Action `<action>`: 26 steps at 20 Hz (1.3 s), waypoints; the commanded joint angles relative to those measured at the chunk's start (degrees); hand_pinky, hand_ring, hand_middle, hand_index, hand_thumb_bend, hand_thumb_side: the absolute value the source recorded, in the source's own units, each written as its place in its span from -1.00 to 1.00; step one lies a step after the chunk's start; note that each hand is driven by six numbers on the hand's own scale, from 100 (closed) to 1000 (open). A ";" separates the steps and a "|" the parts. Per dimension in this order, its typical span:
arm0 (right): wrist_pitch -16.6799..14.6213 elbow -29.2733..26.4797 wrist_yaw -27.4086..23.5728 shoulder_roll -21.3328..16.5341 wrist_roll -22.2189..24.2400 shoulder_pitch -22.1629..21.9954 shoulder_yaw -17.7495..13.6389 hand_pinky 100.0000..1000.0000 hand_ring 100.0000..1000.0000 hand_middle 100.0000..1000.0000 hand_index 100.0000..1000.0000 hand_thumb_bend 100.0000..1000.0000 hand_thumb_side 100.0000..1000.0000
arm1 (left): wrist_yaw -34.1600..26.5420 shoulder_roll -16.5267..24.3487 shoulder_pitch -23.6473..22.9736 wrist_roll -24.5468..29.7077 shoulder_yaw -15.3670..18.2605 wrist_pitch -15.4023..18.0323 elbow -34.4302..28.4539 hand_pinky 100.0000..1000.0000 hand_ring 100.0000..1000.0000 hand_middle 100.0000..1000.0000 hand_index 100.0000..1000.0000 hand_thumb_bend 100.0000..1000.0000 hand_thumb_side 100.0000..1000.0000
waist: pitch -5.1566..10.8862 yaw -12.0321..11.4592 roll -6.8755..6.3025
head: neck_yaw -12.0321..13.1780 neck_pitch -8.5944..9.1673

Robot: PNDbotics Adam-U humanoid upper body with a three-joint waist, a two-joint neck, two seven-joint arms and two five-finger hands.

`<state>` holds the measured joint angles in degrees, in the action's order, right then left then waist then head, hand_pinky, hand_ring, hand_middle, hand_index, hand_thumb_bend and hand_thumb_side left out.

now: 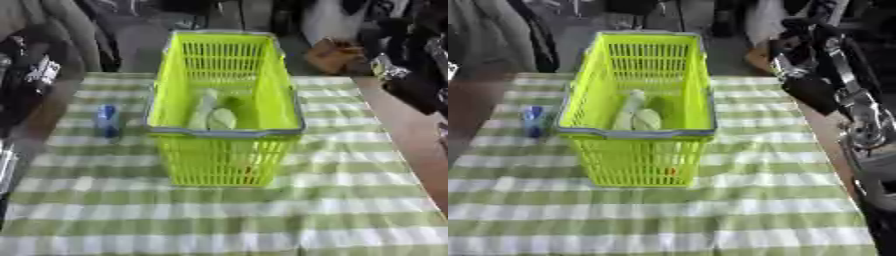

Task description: Pick up objects on the table and place them in the box.

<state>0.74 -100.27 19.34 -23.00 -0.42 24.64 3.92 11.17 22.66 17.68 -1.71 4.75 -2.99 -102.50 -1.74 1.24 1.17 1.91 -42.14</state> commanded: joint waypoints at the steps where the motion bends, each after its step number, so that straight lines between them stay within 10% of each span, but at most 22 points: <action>1: 0.14 -0.86 0.05 -1.41 -0.10 0.66 -0.55 0.14 0.04 0.36 0.69 -0.62 0.10 | 0.38 0.98 0.67 -0.01 0.52 -0.25 -1.08 0.09 0.91 0.44 0.72 0.02 0.38 | 0.62 0.05 -0.08 | 0.17 0.32; 18: 0.13 -0.79 0.06 -1.37 -0.10 0.65 -0.53 0.14 0.04 0.36 0.69 -0.61 0.10 | 0.88 1.12 0.72 0.31 0.52 -0.51 -0.88 0.09 0.92 0.44 0.73 -0.03 0.24 | 0.62 0.23 -0.20 | 0.12 0.36; 26: 0.07 -0.67 0.03 -1.38 0.05 0.66 -0.40 0.14 0.04 0.36 0.69 -0.62 0.10 | 11.25 4.81 4.88 5.35 -0.29 -5.36 6.20 0.09 0.88 0.46 0.75 0.06 -0.03 | 0.80 0.58 -0.31 | 0.38 0.32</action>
<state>0.75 -100.27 19.34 -23.00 -0.39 24.64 3.92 20.48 25.07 21.37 2.94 4.45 -7.59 -97.01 -1.62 1.80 0.99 2.12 -42.12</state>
